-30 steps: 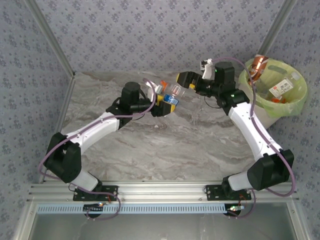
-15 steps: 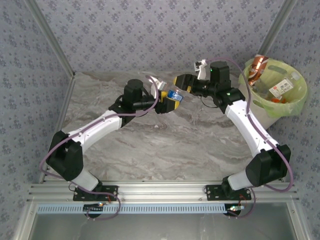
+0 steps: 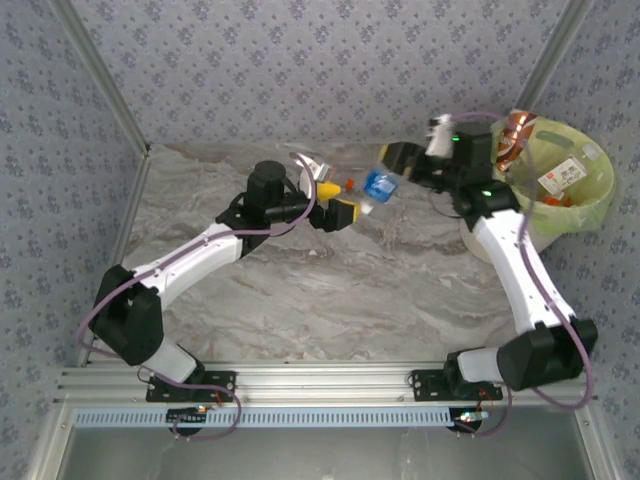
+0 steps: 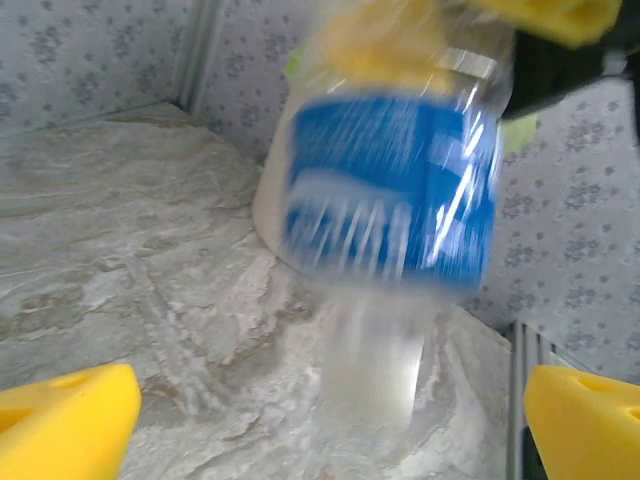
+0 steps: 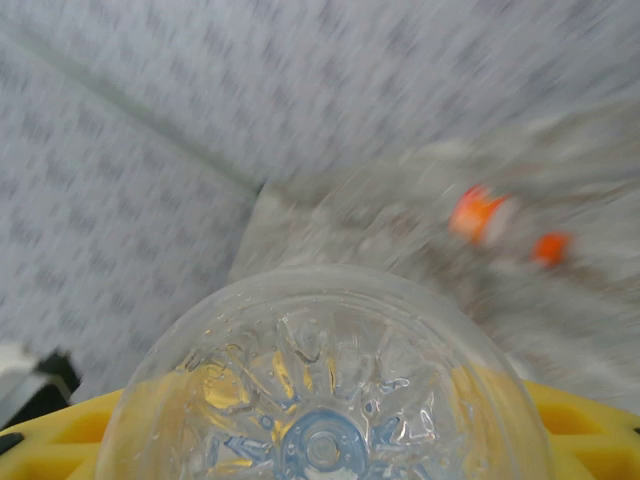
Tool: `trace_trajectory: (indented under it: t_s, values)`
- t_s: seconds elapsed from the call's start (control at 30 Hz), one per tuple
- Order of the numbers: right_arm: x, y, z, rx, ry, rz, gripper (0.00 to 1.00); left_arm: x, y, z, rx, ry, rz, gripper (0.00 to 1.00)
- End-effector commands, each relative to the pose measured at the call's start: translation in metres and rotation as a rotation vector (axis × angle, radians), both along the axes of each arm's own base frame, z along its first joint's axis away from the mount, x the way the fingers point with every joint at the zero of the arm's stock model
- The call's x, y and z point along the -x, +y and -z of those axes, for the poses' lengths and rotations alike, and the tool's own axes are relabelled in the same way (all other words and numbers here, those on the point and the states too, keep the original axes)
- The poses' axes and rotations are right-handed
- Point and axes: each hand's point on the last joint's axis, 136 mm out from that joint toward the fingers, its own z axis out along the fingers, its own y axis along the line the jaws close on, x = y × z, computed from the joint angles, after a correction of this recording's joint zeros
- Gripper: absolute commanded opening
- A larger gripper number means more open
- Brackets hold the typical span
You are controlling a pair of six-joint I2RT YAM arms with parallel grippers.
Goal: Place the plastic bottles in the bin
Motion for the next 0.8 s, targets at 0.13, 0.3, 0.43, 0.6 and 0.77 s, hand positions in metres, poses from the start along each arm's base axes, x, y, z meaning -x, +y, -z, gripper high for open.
trace_trajectory:
  t_s: [0.13, 0.3, 0.43, 0.6, 0.77]
  values:
    - [0.046, -0.182, -0.076, 0.15, -0.259, 0.677, 0.53, -0.004, 0.038, -0.005, -0.008, -0.074, -0.182, 0.99]
    - [0.078, -0.261, -0.089, 0.167, -0.348, 1.023, 0.53, -0.005, 0.047, 0.006, -0.019, -0.052, -0.212, 0.99]
    - [0.067, -0.287, -0.076, 0.101, -0.321, 1.074, 0.53, -0.006, 0.048, 0.009, -0.02, -0.041, -0.221, 0.99]
    - [0.051, -0.314, -0.06, 0.092, -0.308, 1.149, 0.54, -0.007, 0.049, 0.014, -0.028, -0.028, -0.227, 1.0]
    - [0.045, -0.338, -0.032, 0.077, -0.261, 1.23, 0.59, -0.007, 0.051, 0.022, -0.035, -0.007, -0.244, 0.99]
